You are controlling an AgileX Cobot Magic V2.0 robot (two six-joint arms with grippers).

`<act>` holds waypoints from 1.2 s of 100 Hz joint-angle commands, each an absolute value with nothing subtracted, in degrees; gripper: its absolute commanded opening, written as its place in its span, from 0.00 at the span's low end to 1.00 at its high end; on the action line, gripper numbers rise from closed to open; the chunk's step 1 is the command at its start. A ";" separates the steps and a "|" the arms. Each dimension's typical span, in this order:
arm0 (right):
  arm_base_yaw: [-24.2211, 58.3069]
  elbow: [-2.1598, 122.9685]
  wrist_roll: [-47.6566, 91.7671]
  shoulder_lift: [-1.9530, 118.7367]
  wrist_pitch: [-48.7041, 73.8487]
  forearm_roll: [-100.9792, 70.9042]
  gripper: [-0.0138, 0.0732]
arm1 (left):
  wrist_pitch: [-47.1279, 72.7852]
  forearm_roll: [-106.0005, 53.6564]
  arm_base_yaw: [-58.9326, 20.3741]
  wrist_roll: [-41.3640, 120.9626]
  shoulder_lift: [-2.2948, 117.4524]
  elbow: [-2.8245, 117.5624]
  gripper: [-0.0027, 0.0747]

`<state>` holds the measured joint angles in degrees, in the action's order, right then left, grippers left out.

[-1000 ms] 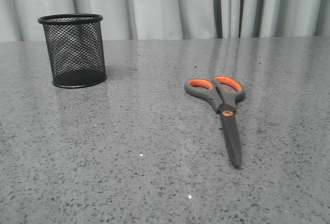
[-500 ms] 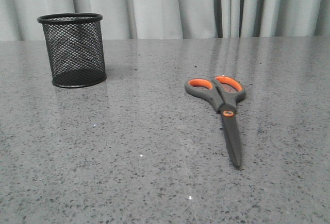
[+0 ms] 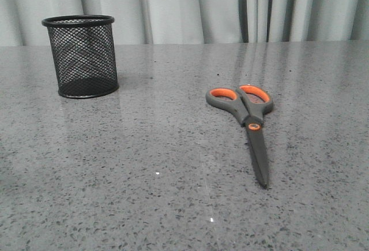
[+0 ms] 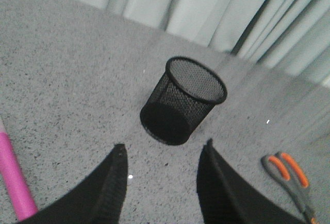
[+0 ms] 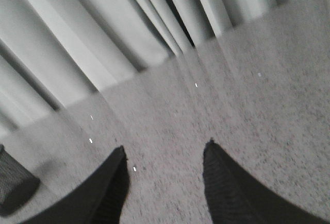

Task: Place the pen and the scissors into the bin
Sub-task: 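Grasp the pink highlighter with the left gripper and lift it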

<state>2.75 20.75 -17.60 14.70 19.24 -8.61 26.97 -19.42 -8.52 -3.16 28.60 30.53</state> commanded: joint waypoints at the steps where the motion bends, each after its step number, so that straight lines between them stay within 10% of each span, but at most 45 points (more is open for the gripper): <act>1: 2.58 26.42 -15.07 18.53 20.11 -8.33 0.53 | 32.18 -15.17 -8.29 -4.67 38.00 39.36 0.31; 43: 2.58 27.95 -14.91 19.16 21.16 -8.33 0.53 | 58.34 15.99 -7.36 -21.60 68.03 64.77 0.31; 120: 2.58 27.95 -14.91 19.16 21.61 -8.33 0.53 | 59.59 -2.64 6.02 -17.36 85.18 68.46 0.47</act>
